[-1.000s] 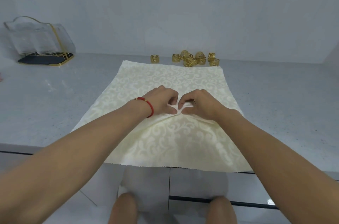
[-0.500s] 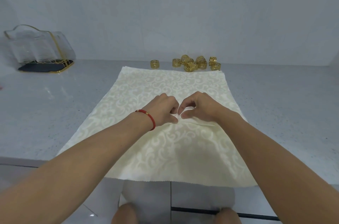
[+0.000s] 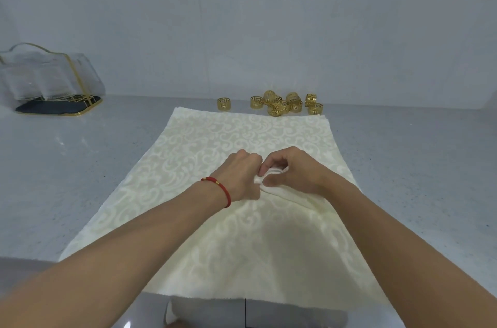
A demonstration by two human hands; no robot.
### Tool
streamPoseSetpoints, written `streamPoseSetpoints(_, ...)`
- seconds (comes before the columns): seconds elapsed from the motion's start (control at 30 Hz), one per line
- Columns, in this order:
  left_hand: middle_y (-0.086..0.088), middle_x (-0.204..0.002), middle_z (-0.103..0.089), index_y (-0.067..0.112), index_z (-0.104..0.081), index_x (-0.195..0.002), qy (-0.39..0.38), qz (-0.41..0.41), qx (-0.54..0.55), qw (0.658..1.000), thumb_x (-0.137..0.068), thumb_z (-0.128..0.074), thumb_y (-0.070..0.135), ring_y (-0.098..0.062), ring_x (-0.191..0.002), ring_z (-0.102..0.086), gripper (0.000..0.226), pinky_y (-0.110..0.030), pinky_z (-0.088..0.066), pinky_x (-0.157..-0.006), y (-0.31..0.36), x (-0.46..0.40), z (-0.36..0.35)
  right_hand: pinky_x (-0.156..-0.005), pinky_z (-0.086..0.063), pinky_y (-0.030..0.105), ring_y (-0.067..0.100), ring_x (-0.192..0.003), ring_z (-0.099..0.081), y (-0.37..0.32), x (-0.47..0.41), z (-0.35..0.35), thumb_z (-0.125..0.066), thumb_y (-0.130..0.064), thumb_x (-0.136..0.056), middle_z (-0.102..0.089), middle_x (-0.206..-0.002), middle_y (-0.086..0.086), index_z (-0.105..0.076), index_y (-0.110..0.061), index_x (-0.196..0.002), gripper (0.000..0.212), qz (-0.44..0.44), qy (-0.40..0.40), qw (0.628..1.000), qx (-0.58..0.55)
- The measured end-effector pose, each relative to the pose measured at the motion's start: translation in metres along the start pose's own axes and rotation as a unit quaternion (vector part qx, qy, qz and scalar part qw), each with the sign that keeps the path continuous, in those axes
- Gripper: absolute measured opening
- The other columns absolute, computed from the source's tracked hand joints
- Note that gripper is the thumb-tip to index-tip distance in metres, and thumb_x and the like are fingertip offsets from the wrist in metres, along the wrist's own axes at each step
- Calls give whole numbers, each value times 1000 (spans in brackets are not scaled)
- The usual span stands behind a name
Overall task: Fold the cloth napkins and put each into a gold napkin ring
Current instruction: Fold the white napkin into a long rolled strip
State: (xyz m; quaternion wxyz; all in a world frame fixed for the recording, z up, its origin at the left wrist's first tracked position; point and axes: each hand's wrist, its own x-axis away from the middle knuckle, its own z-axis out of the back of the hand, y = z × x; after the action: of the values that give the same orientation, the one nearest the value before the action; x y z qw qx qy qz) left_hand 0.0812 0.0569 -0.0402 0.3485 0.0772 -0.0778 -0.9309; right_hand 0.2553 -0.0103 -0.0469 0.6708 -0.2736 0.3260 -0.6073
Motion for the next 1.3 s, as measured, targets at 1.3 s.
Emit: streamPoseSetpoints(1.3, -2, -71, -58, 12, -51, -73, 245, 140, 91, 955, -76, -68, 6, -26, -67, -51, 19, -34, -33, -61, -74, -51, -19, -78, -46, 38, 30, -105, -61, 88, -200, 62, -72, -36, -92, -60, -119, 8, -59, -17, -119, 36, -153, 216, 933, 243)
